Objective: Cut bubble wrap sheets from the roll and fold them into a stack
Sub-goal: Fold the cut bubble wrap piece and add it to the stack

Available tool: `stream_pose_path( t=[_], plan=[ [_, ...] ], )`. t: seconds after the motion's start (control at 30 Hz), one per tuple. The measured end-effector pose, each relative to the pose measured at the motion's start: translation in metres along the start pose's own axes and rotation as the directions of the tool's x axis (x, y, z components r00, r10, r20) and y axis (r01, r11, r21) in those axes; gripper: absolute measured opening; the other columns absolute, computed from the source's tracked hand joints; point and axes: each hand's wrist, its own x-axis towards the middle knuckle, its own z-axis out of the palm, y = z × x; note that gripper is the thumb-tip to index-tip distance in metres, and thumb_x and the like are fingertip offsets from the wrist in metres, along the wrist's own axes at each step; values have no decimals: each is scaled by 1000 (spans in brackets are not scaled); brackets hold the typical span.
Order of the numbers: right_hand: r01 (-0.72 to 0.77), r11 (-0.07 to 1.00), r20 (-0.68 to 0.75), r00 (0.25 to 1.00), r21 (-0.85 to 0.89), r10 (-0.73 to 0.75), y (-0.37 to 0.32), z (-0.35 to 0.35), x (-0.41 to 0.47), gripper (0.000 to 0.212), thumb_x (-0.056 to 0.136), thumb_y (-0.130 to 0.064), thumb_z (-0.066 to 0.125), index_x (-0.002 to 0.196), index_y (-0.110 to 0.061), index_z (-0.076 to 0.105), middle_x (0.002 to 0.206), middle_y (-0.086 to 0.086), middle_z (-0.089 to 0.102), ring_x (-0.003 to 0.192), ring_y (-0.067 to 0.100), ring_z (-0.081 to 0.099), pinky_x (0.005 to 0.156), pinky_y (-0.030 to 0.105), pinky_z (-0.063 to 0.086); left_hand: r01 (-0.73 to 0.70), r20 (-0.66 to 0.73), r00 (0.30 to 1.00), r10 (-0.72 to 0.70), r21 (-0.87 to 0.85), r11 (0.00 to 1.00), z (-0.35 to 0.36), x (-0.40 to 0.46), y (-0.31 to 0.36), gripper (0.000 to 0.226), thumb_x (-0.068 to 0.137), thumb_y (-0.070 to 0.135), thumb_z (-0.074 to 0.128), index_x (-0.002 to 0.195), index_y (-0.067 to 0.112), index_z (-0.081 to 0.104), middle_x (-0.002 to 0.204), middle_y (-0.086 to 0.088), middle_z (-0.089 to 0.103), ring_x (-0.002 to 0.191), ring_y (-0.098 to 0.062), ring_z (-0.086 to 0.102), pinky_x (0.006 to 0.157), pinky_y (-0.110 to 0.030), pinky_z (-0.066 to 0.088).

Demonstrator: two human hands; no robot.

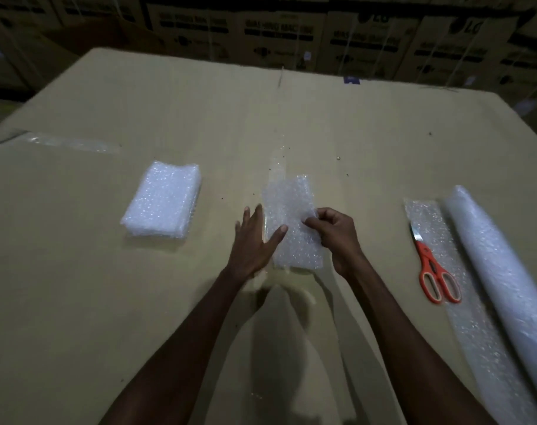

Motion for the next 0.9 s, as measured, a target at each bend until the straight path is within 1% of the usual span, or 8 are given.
stream_pose_path(
  t=[0.03,0.1,0.17,0.37,0.57,0.73,0.83,0.9],
  plan=[
    [25,999,28,999,21,-25,-8,1,-4,8,91,-7,72,98,-4,74,92,11,77,77,19,73,63,29,57,65,18,998,-63,-191,979,-6,-3,10,104,82,84,45,160,24,12,166,1,19,154,-17,10,124,-47,12],
    [63,996,78,995,56,-68,-24,5,-11,12,90,-6,72,102,-1,73,94,13,77,76,20,73,63,28,57,131,57,991,-118,-528,839,-18,-7,23,101,76,78,65,155,28,28,156,1,42,142,-19,41,115,-47,38],
    [84,990,121,988,114,-98,-37,7,-18,16,89,-3,72,105,1,71,92,12,77,75,20,73,63,28,58,141,63,989,-134,-684,716,-34,-14,31,86,78,61,77,147,24,44,140,-1,60,125,-19,60,105,-45,50],
    [120,978,142,979,172,-145,-42,9,-29,14,87,-3,75,101,-2,73,83,6,76,71,16,70,62,25,56,113,-42,976,-214,-742,661,-67,-48,33,24,88,19,76,109,14,68,97,1,71,84,-9,67,75,-26,55],
    [70,991,170,982,113,-88,-29,42,-33,23,82,-9,81,103,-3,72,89,9,77,79,19,71,72,35,50,122,-109,956,-273,-700,704,-103,-64,9,33,84,14,80,111,-1,71,94,-6,74,78,-13,64,69,-24,55],
    [-5,995,207,978,96,-15,-33,95,-22,25,82,-5,81,104,-3,70,84,6,71,64,11,63,57,22,51,129,-140,938,-316,-704,698,-156,-56,-25,25,83,13,80,103,0,75,89,-7,73,76,-14,61,70,-25,50],
    [-66,991,211,977,117,40,-36,140,-7,20,82,-4,81,97,-7,69,81,5,69,65,13,62,60,23,55,130,-154,937,-313,-679,722,-197,-38,-52,14,84,11,80,96,4,76,89,-12,71,79,-19,59,75,-32,48],
    [-95,988,198,978,126,69,-38,173,5,23,81,-5,83,100,-4,70,84,7,72,69,15,65,62,23,57,128,-172,936,-306,-645,754,-226,-22,-70,9,84,9,80,91,6,77,84,-13,70,71,-17,57,68,-28,48]
  ],
)
